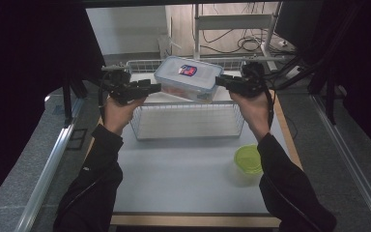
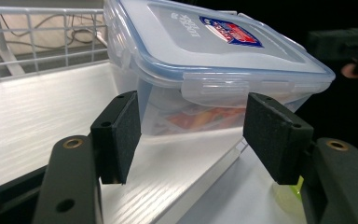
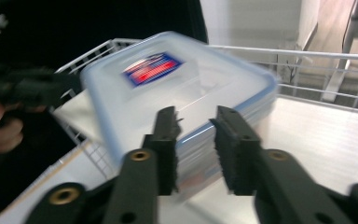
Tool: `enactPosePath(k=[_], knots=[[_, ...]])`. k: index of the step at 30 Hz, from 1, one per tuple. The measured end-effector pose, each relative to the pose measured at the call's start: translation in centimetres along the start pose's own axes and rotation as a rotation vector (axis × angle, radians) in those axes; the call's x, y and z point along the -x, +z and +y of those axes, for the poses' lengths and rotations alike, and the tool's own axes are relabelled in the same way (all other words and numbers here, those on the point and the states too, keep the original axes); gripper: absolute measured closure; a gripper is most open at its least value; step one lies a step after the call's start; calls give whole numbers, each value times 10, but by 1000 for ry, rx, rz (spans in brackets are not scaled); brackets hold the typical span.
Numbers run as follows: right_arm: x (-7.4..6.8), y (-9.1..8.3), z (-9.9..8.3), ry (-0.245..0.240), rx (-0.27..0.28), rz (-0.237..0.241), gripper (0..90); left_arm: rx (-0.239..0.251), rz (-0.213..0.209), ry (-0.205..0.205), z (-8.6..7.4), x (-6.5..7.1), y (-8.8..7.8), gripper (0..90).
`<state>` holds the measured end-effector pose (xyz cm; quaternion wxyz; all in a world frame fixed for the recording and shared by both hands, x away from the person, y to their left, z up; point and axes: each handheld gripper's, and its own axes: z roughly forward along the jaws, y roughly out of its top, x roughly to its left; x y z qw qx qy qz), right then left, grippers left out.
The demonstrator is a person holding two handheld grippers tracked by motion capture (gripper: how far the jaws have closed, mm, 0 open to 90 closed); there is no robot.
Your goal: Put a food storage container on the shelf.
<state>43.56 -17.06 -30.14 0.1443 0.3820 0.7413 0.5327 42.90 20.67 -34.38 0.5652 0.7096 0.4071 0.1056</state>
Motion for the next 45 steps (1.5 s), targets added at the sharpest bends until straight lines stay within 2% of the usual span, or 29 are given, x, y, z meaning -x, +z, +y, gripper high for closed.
enactPosePath(k=[2,4,7,10,12,19,29,33,39,42,45], knots=[[-10,-5,-6,-41,-8,0,819,4,11,16,-3,1,-3,363],[-17,-6,-14,-60,-30,22,861,9,22,45,-6,1,-5,356],[-23,0,-26,-89,-79,51,892,4,41,73,-10,3,-6,348],[-22,11,-32,-91,-108,73,893,-3,40,78,-13,4,-6,343],[-20,18,-33,-75,-113,92,894,-10,39,83,-15,5,-5,343],[-14,28,-29,-75,-112,46,894,-18,32,91,-20,9,-7,343],[13,31,-27,-9,-103,1,894,-35,8,98,-26,15,-5,344],[22,34,-28,1,-110,-21,894,-46,1,104,-29,18,-2,344],[29,21,-28,24,-82,-34,894,-55,-5,118,-31,21,-3,343],[33,14,-26,26,-71,-75,894,-56,-5,116,-32,21,-3,342],[38,14,-23,38,-63,-117,895,-59,-2,112,-33,20,-4,342]])
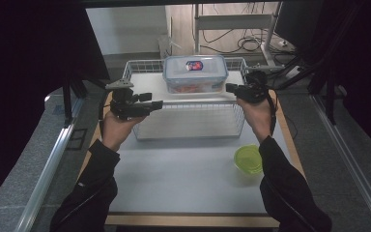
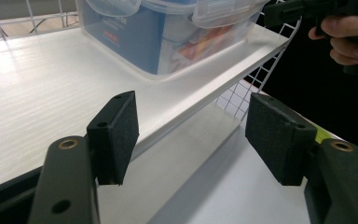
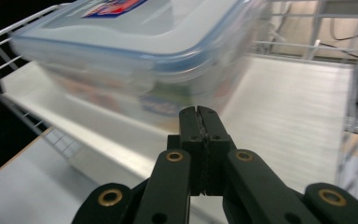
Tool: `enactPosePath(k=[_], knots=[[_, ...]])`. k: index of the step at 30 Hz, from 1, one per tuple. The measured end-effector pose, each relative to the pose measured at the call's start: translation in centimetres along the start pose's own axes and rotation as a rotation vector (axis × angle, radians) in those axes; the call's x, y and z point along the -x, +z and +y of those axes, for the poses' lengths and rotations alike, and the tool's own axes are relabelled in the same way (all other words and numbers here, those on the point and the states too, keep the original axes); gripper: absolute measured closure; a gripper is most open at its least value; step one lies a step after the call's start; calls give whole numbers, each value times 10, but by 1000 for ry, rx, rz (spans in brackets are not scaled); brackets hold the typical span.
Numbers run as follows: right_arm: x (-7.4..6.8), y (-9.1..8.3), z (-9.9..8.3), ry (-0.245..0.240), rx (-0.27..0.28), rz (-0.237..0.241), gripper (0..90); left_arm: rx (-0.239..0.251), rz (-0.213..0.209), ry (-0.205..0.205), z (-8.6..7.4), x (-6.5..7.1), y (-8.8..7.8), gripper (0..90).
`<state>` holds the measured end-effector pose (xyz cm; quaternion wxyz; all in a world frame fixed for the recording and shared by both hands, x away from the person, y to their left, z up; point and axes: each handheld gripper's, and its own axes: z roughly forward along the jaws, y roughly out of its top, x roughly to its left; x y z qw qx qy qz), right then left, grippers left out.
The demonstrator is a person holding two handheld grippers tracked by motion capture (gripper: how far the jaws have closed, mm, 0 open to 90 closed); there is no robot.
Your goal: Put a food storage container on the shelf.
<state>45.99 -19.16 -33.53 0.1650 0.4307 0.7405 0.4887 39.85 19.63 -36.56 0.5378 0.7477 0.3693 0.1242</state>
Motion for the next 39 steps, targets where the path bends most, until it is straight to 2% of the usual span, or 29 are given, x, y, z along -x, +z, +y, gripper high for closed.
enactPosePath(k=[6,21,25,28,33,39], knots=[[0,13,6,-1,-17,-55,895,-2,4,-6,-3,-2,-3,341],[-18,38,17,-21,-43,-61,894,-3,0,-12,-11,-2,-12,330],[-16,33,13,-28,-43,-53,871,-9,-2,4,-16,2,-16,314],[-15,24,6,-37,-27,-26,826,-23,9,23,-22,7,-16,287],[-16,8,-11,-73,-15,25,721,-50,51,65,-39,21,-17,220],[-23,-11,-33,-109,1,76,596,-64,86,84,-62,34,-19,155]])
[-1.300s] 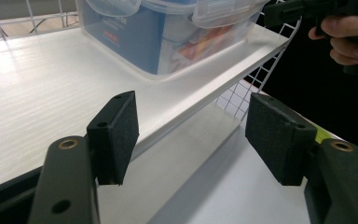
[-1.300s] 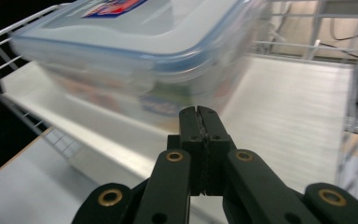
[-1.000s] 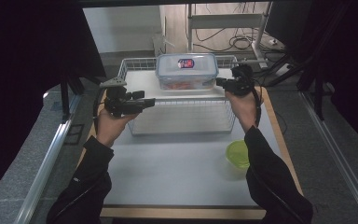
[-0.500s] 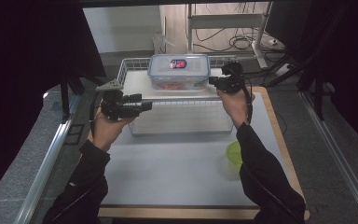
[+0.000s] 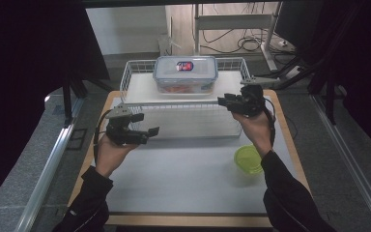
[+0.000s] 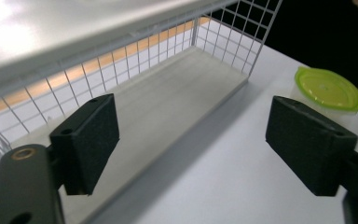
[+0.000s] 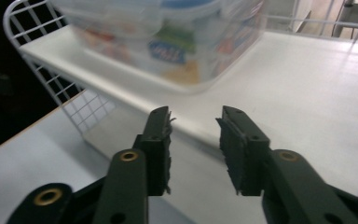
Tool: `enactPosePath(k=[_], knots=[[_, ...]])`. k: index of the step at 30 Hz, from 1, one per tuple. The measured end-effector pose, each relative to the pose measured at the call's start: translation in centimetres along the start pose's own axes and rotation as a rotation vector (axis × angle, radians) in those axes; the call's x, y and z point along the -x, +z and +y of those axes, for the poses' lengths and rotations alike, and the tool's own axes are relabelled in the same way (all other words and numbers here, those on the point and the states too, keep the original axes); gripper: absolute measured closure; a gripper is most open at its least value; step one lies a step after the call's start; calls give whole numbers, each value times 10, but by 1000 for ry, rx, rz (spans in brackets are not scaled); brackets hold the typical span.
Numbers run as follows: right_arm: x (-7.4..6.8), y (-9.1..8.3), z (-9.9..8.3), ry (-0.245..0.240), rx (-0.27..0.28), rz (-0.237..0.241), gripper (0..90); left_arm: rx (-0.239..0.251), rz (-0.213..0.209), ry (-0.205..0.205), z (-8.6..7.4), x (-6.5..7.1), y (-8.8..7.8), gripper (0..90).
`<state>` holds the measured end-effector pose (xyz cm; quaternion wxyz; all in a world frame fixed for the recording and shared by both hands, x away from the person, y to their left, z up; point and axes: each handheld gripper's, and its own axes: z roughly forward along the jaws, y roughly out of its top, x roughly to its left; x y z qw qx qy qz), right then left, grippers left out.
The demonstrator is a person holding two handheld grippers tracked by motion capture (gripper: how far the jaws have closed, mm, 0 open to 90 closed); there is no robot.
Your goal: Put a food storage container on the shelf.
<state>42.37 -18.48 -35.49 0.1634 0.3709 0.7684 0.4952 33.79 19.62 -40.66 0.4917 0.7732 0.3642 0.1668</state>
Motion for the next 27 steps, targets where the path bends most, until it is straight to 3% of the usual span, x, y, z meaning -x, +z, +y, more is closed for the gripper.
enactPosePath(k=[8,15,20,27], knots=[[-18,-14,-33,-68,-20,35,427,-21,6,-6,-29,16,-4,86],[-24,-20,-64,-114,-55,30,301,-29,12,-19,-55,24,-9,59],[-26,-26,-86,-118,-61,36,245,-19,28,6,-71,33,-14,39],[-37,-32,-110,-131,-85,76,202,-49,55,55,-98,46,-13,16]])
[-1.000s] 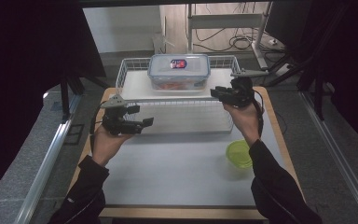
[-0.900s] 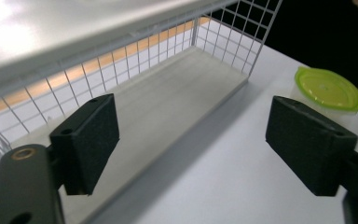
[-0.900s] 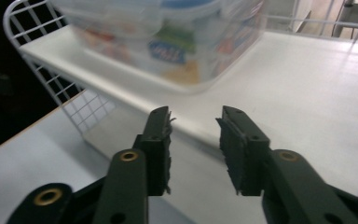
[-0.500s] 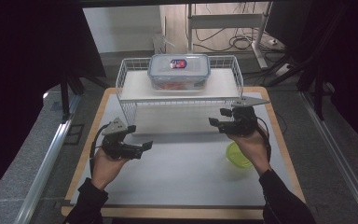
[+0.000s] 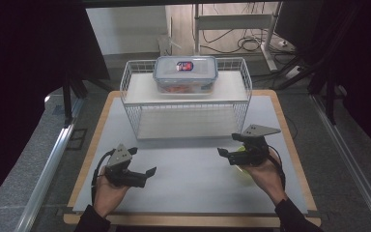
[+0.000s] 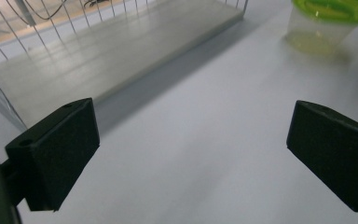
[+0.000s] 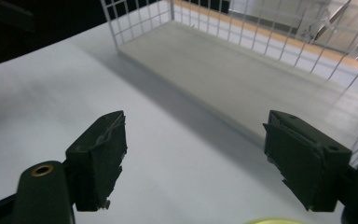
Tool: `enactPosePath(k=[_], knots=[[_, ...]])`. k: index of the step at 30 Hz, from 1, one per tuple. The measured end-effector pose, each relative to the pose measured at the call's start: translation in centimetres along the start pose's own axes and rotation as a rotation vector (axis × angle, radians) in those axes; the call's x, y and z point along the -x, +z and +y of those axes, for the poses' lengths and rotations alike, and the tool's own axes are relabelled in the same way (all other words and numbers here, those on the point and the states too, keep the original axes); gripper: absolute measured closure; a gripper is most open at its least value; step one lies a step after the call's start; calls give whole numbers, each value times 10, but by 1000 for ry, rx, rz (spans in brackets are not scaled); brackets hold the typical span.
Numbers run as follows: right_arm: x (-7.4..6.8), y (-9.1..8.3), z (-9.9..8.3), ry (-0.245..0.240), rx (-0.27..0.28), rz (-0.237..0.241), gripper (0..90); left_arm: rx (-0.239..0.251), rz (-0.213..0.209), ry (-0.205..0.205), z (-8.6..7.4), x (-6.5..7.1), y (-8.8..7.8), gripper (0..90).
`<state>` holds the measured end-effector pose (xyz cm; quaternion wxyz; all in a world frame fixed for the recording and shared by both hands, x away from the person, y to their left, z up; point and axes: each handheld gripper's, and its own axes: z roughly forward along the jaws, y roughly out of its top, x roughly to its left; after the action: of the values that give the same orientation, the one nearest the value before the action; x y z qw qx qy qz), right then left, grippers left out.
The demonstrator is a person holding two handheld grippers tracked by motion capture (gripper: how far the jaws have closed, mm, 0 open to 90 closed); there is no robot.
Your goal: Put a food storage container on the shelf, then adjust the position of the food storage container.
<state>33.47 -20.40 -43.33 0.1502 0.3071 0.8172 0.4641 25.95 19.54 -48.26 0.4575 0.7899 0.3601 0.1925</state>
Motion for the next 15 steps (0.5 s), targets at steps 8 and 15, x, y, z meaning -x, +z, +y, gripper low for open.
enactPosePath(k=[8,15], knots=[[-9,-3,-26,-8,-64,6,210,1,40,-4,-21,3,-3,4],[1,-6,-32,92,-108,-28,284,-16,18,37,-25,9,4,4]])
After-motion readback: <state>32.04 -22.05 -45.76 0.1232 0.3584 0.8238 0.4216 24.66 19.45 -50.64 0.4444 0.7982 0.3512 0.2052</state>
